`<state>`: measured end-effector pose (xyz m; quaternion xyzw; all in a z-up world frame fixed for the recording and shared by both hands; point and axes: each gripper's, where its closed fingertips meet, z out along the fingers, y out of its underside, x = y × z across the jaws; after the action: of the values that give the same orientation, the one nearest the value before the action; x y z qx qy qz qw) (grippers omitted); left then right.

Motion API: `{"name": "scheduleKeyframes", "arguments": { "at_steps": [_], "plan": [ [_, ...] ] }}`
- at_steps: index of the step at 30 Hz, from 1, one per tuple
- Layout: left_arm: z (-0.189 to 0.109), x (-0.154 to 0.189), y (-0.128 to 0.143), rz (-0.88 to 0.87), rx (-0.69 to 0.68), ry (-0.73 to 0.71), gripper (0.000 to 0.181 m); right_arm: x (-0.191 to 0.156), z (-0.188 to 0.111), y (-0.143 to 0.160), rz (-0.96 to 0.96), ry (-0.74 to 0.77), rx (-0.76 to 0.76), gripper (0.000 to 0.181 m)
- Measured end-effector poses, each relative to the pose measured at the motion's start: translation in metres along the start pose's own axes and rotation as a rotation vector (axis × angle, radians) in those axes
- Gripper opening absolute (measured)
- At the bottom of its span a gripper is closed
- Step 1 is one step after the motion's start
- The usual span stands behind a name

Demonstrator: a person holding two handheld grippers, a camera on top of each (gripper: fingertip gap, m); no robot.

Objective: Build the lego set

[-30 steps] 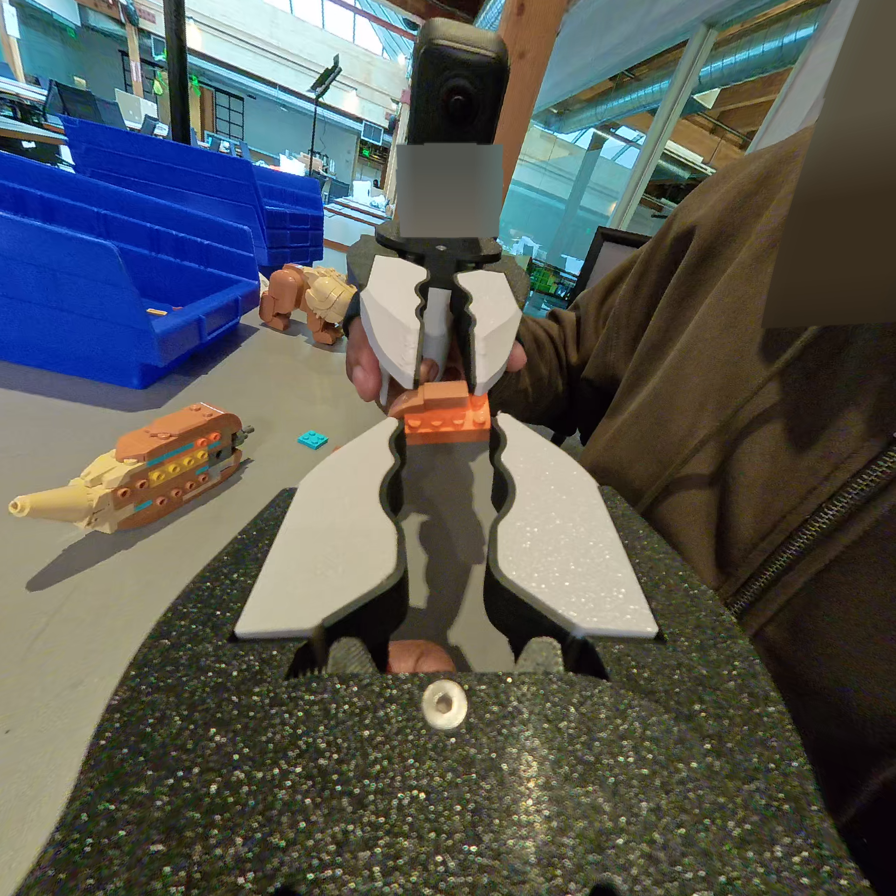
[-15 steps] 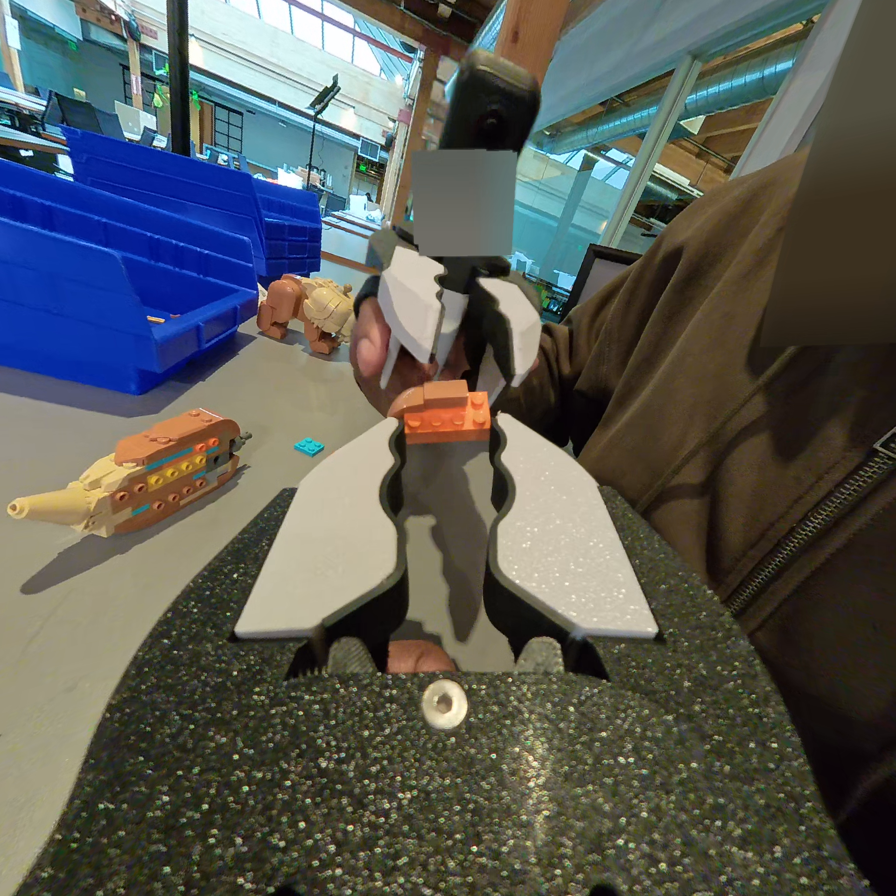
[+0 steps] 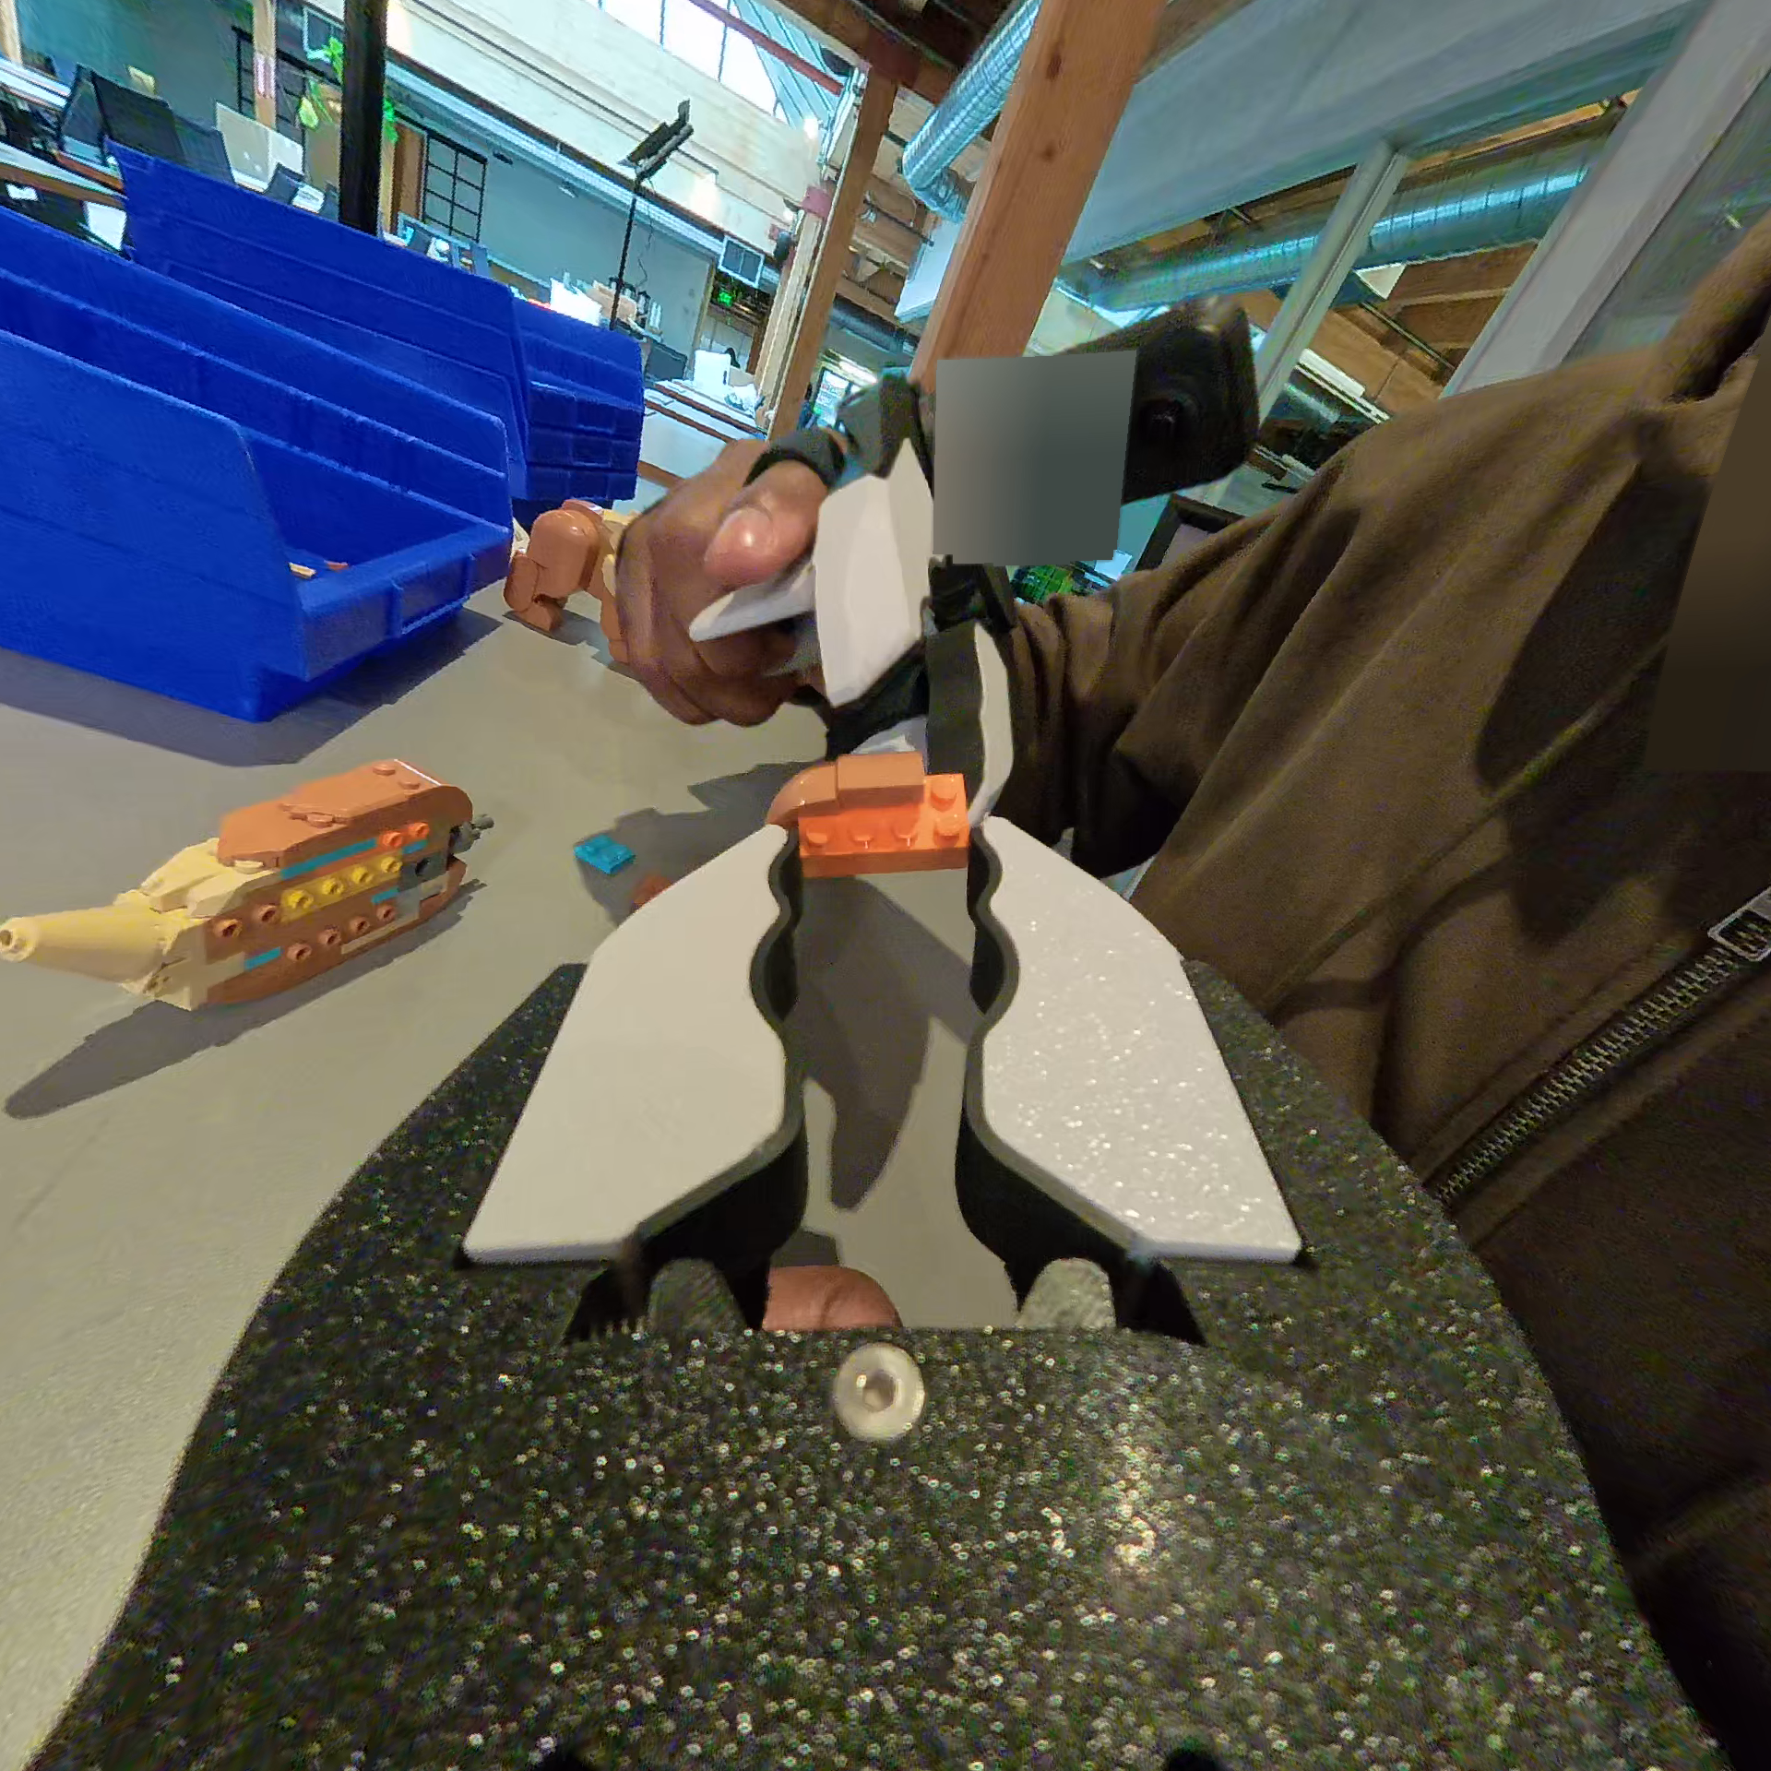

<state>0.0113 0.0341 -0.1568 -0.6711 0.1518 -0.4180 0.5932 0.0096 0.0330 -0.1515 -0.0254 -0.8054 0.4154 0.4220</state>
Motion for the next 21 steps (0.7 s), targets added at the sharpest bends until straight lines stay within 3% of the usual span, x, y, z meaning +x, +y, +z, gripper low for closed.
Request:
{"name": "scheduleKeyframes", "arguments": {
  "at_steps": [8, 12, 21],
  "plan": [
    [-0.001, 0.000, -0.001, -0.013, 0.003, 0.001, 0.033, 0.006, 0.011, -0.002, -0.168, 0.024, -0.026, 0.035],
    [-0.002, 0.000, -0.003, -0.023, 0.019, 0.009, 0.033, 0.007, 0.015, 0.001, -0.191, 0.076, -0.024, 0.020],
    [-0.003, 0.001, -0.005, -0.039, 0.034, 0.021, 0.033, 0.008, 0.016, -0.001, -0.219, 0.154, -0.001, 0.018]
  ]
}}
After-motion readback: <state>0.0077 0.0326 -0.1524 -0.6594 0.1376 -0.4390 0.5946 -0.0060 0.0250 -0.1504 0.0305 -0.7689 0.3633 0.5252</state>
